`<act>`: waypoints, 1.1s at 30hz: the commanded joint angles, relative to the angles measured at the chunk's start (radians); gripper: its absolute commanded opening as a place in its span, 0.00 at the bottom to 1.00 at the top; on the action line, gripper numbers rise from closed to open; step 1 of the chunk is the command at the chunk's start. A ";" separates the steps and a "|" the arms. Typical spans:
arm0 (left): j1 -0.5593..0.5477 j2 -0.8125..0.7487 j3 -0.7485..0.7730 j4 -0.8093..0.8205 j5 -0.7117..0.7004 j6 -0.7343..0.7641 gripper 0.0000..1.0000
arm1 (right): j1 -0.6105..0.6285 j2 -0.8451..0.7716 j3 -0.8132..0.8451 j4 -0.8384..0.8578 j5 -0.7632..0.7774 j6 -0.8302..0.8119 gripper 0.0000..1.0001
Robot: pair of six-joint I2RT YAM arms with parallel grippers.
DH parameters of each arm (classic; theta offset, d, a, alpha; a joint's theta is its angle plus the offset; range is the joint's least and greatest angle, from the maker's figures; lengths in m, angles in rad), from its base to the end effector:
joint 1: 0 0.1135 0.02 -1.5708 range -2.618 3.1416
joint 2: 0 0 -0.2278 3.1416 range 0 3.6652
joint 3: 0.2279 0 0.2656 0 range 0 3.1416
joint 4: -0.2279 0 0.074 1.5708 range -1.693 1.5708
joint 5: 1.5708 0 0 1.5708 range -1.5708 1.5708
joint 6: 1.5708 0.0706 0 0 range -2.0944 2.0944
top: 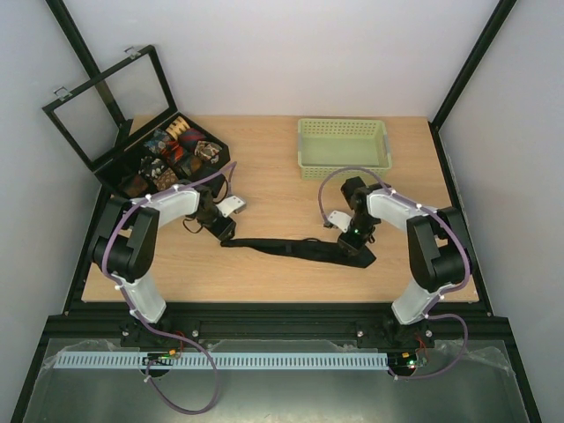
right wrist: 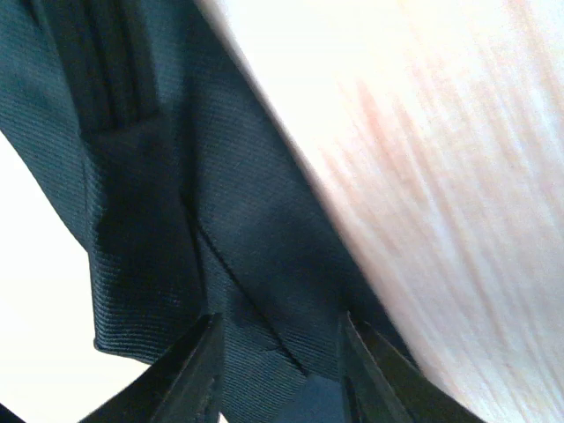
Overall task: Roll the ties
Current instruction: Adjust the tie at the center of the board.
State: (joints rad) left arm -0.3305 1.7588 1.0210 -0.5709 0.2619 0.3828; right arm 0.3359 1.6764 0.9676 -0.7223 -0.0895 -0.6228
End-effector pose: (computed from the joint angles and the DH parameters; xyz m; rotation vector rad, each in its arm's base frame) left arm 0.3074 -0.1248 0.0703 1.0419 2.6545 -0.3656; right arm 0.2808 0.1047 0.0743 -1.3868 2.6477 0.1026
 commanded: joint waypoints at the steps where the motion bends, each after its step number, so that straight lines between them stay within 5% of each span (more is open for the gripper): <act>1: 0.007 0.031 0.020 -0.027 0.015 -0.012 0.41 | -0.014 -0.029 0.073 -0.071 -0.062 -0.049 0.40; 7: 0.007 0.024 0.026 -0.030 0.009 0.001 0.41 | -0.001 -0.089 0.080 -0.126 -0.235 -0.062 0.47; 15: 0.007 0.029 0.033 -0.035 0.005 0.003 0.41 | 0.074 -0.017 0.018 0.016 -0.119 0.006 0.44; 19: 0.006 0.024 0.021 -0.034 -0.011 0.014 0.39 | 0.075 -0.018 0.005 0.071 0.002 0.013 0.34; 23: 0.008 0.022 0.006 -0.019 -0.049 0.015 0.34 | 0.075 -0.058 0.008 0.086 0.108 0.001 0.12; 27: 0.015 0.021 0.005 -0.015 -0.054 0.017 0.31 | 0.075 -0.136 -0.025 0.077 0.164 -0.066 0.08; 30: 0.017 0.022 0.009 -0.017 -0.052 0.023 0.31 | 0.075 -0.197 -0.085 0.080 0.196 -0.137 0.10; 33: 0.018 0.019 0.019 -0.027 -0.041 0.032 0.31 | 0.075 -0.238 -0.124 0.064 0.192 -0.196 0.25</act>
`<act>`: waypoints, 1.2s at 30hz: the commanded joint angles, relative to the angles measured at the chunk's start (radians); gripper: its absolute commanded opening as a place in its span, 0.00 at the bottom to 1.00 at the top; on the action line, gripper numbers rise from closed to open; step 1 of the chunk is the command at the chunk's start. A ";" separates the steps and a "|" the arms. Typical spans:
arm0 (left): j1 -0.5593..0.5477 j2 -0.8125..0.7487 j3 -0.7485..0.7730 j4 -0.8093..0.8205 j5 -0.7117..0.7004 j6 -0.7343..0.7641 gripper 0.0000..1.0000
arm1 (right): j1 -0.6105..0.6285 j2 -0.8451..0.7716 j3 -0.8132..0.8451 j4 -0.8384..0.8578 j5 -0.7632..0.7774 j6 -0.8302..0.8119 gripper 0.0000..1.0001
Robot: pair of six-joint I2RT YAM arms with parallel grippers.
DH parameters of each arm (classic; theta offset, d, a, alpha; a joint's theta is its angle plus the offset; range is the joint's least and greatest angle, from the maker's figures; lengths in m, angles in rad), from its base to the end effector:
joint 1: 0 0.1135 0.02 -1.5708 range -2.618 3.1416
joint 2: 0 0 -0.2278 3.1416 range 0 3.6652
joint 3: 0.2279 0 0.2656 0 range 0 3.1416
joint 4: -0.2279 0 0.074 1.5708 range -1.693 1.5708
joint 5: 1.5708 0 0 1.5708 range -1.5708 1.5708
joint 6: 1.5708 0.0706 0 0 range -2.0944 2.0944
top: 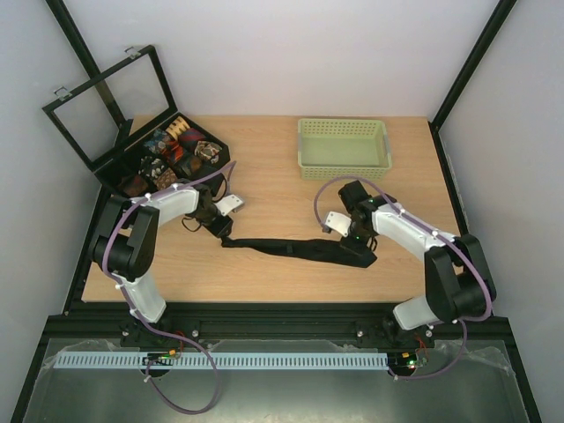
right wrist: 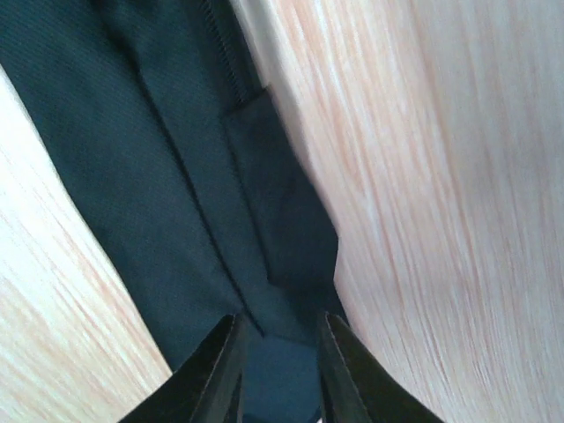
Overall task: Roll the ties
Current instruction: Adjust the tie at the center of the board.
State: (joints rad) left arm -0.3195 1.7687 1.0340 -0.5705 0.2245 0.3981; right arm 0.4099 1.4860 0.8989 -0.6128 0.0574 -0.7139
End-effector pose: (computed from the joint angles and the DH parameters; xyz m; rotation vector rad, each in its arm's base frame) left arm 0.3126 -0.1200 0.0701 1.0418 2.6556 -0.3063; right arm 0.2783 0.1165 0.1125 -1.4681 2.3600 -0.1578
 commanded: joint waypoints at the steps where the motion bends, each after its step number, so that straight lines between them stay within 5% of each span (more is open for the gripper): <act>1: 0.006 0.003 0.010 -0.031 0.004 0.021 0.31 | 0.001 -0.059 -0.057 -0.059 0.036 -0.115 0.25; 6: 0.010 -0.048 0.018 -0.053 0.032 0.062 0.46 | 0.000 -0.088 -0.029 -0.091 -0.001 -0.123 0.41; 10: 0.019 -0.094 0.024 -0.071 0.089 0.105 0.61 | 0.000 0.001 0.078 -0.095 -0.130 0.021 0.43; 16: 0.018 -0.091 0.044 -0.088 0.114 0.120 0.63 | 0.000 0.191 0.218 -0.067 -0.352 0.136 0.40; 24: 0.018 -0.093 0.039 -0.073 0.083 0.111 0.63 | 0.004 0.322 0.283 -0.105 -0.387 0.024 0.39; 29: 0.018 -0.095 0.033 -0.068 0.073 0.108 0.63 | 0.010 0.373 0.288 -0.129 -0.368 -0.006 0.33; 36: 0.020 -0.093 0.034 -0.071 0.061 0.115 0.63 | 0.010 0.330 0.310 -0.185 -0.342 -0.034 0.10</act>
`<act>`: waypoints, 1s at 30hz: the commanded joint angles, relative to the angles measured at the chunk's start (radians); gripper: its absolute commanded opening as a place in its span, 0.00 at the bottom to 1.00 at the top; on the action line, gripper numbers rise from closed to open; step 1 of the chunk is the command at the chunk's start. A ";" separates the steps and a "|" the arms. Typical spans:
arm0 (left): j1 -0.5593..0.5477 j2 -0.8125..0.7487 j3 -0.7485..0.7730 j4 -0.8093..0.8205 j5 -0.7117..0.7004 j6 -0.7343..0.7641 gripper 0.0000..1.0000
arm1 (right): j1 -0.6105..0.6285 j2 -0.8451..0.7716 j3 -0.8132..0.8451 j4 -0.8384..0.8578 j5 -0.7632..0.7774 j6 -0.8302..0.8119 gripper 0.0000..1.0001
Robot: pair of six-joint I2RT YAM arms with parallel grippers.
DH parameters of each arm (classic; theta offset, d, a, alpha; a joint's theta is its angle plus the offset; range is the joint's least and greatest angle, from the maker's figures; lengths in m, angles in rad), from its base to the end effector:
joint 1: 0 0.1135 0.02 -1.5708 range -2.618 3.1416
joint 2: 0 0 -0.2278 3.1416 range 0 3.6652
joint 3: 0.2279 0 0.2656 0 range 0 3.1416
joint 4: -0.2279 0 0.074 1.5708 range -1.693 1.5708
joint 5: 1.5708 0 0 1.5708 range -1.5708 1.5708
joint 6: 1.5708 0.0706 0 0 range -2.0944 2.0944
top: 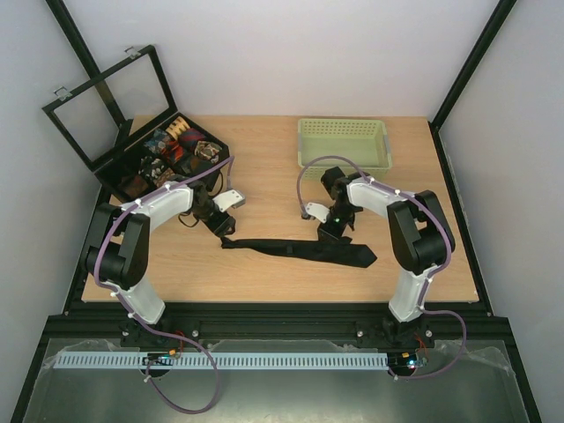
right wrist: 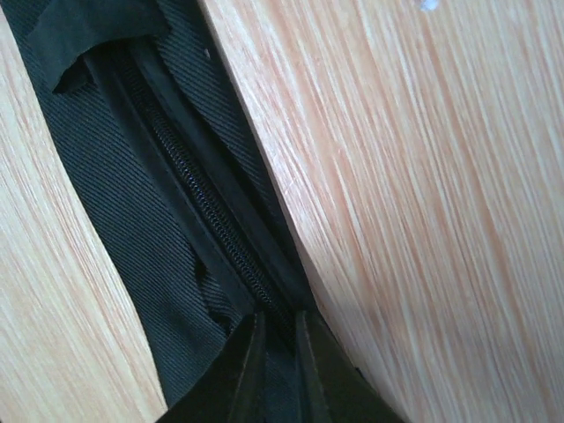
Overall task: Roll the ties
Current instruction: Adjust the tie at the center of the board.
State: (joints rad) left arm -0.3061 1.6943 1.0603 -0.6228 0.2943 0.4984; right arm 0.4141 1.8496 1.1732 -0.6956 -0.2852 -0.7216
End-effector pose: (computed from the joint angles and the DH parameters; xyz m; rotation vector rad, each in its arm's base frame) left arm 0.3140 -0.1207 0.1000 1.1481 2.5319 -0.3678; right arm 0.3124 0.1590 0.0784 -1.5838 2.4061 0.3647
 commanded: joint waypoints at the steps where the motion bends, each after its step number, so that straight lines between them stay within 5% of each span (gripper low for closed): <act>1: 0.006 -0.020 0.008 -0.018 -0.010 0.015 0.63 | 0.006 -0.044 0.041 -0.113 0.005 -0.023 0.08; 6: 0.007 -0.018 0.005 -0.020 -0.013 0.018 0.62 | 0.006 -0.081 0.050 -0.170 0.019 -0.015 0.04; 9: 0.008 -0.017 0.008 -0.021 -0.013 0.020 0.62 | -0.023 -0.091 0.038 -0.151 0.053 0.027 0.22; 15: 0.007 -0.018 0.026 -0.021 -0.010 0.011 0.62 | -0.152 -0.069 0.045 -0.159 0.079 0.081 0.34; 30: 0.007 0.005 0.052 -0.032 0.002 0.011 0.62 | -0.166 -0.032 -0.113 0.011 0.215 0.139 0.32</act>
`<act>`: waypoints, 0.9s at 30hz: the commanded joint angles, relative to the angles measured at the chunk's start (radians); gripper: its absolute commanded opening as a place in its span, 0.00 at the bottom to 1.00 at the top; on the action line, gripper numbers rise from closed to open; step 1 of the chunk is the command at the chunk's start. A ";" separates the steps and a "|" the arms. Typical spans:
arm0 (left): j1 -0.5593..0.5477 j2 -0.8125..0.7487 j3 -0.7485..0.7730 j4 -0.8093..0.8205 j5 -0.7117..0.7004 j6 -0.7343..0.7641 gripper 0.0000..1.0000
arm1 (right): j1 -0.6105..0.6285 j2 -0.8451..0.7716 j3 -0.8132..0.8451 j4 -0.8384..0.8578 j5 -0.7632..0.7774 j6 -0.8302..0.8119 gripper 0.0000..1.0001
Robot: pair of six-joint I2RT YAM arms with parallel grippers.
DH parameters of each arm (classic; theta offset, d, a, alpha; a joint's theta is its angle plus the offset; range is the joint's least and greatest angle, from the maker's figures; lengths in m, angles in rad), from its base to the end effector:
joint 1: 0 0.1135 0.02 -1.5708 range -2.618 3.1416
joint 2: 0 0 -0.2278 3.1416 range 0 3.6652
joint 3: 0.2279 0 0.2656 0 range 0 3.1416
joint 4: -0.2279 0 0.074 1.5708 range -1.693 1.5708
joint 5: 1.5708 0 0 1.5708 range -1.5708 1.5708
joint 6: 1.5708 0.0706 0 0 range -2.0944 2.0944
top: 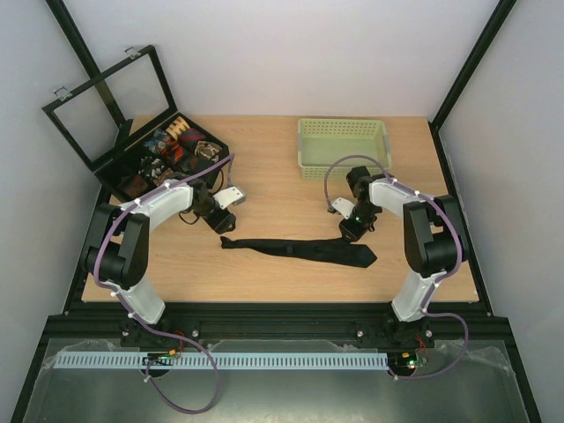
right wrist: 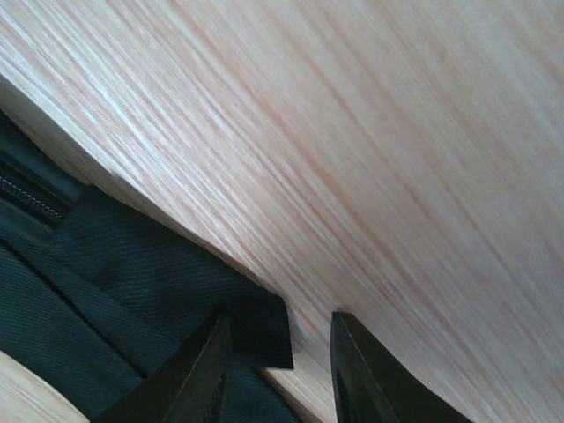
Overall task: Roll the ties
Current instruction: Adjust the tie at the center of the board.
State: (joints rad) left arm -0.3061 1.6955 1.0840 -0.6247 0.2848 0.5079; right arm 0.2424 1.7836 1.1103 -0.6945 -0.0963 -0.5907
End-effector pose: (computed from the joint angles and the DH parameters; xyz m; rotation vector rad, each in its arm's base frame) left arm 0.3193 -0.1217 0.1062 1.1544 2.5090 -0.3469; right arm 0.3254 0.0875 0.0804 -1.1961 2.6681 0.0872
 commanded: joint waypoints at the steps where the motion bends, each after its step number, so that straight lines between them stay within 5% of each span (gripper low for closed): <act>1: 0.008 0.005 0.030 -0.030 0.009 0.001 0.62 | 0.008 0.033 -0.071 0.020 0.032 0.002 0.32; 7: 0.008 0.002 0.026 -0.024 0.002 -0.002 0.63 | 0.046 -0.028 -0.230 0.128 0.112 -0.039 0.27; 14: 0.008 0.003 0.019 -0.018 -0.004 -0.009 0.63 | 0.053 -0.053 -0.238 0.134 0.104 -0.046 0.02; 21: 0.008 -0.006 0.018 -0.022 -0.017 0.012 0.63 | 0.052 -0.137 -0.077 -0.067 -0.011 -0.036 0.01; 27: 0.008 -0.006 0.019 -0.024 -0.017 0.025 0.63 | 0.052 -0.239 -0.100 -0.176 -0.042 -0.052 0.01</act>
State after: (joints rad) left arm -0.3023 1.6958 1.0950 -0.6266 0.2687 0.5144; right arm 0.2958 1.6093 1.0187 -0.7052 -0.0986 -0.6266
